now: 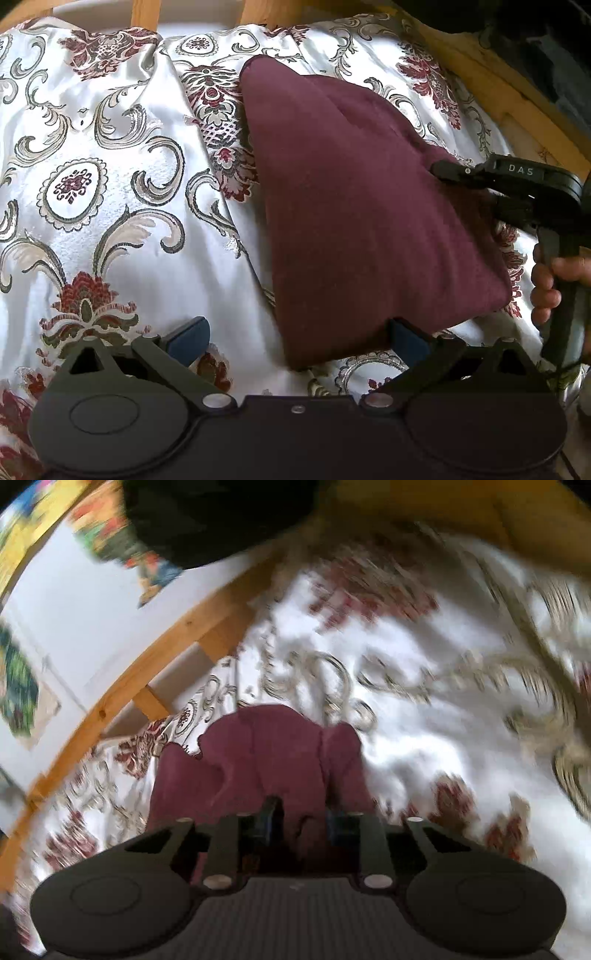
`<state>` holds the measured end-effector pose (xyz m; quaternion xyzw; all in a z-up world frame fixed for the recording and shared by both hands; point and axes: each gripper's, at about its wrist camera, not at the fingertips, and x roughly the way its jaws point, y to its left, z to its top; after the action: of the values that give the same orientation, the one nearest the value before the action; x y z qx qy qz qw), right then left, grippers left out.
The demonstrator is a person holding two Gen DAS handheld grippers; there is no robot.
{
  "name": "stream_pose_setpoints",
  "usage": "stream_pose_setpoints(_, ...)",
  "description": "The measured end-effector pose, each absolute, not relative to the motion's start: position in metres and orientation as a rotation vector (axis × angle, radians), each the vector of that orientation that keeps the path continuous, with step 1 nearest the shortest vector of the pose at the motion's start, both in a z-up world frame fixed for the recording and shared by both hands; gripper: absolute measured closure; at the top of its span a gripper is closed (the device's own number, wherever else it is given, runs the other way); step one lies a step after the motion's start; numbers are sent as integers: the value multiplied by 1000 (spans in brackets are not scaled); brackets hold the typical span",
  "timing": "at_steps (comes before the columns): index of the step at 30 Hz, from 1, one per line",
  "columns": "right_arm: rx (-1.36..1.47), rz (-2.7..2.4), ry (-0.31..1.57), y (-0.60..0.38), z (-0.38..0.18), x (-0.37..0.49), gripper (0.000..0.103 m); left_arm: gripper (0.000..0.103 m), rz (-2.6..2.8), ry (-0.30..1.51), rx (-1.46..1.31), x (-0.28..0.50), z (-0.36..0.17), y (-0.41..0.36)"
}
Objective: Fold small clothes
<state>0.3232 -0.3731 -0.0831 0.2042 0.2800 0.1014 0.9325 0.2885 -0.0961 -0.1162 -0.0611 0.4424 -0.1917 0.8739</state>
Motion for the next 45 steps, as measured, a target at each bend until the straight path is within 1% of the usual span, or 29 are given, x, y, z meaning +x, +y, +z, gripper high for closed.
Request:
stream_pose_setpoints(2,321,218,559,-360,-75,319,78,1,-397,925,-124,289,-116,-97)
stream_pose_setpoints(4,312,196,583,-359,-72,320,78,1,-397,925,-121,289,-117,-97)
stream_pose_setpoints(8,472,170,662,-385,-81,326,78,1,-400,925,-120,290,-118,-97)
stream_pose_setpoints(9,522,178,683,-392,-85,329,75,1,-402,924,-117,290,-118,-97)
stream_pose_setpoints(10,568,185,697,-398,-89,331,66,1,-402,923,-116,290,-119,-97)
stream_pose_setpoints(11,593,182,701,-402,-91,330,61,1,-402,923,-115,290,-120,-97)
stream_pose_setpoints(12,605,179,703,-404,-92,330,54,1,-402,923,-115,291,-120,-97)
stream_pose_setpoints(14,599,188,708,-405,-92,332,51,1,-402,923,-115,291,-120,-97)
stream_pose_setpoints(15,583,189,710,-403,-91,333,44,1,-403,923,-115,291,-120,-97)
stream_pose_setpoints(16,562,187,712,-401,-89,333,33,0,-403,922,-114,291,-121,-97)
stream_pose_setpoints(17,535,179,712,-400,-87,334,27,1,-402,922,-113,291,-121,-98)
stream_pose_setpoints(18,516,174,708,-398,-86,334,22,1,-402,921,-112,292,-122,-98)
stream_pose_setpoints(21,468,162,700,-397,-80,332,17,1,-402,920,-113,291,-122,-98)
stream_pose_setpoints(22,461,159,701,-398,-80,332,15,0,-403,919,-114,291,-122,-98)
stream_pose_setpoints(26,447,156,727,-398,-84,334,15,0,-404,919,-115,292,-122,-98)
stream_pose_setpoints(32,330,164,764,-383,-88,335,9,1,-403,918,-116,292,-122,-98)
stream_pose_setpoints(38,365,180,762,-381,-92,335,1,1,-401,916,-113,291,-122,-98)
stream_pose_setpoints(43,387,181,773,-377,-97,338,0,0,-398,914,-120,290,-123,-99)
stream_pose_setpoints(45,454,175,755,-383,-98,337,0,1,-406,921,-140,291,-122,-97)
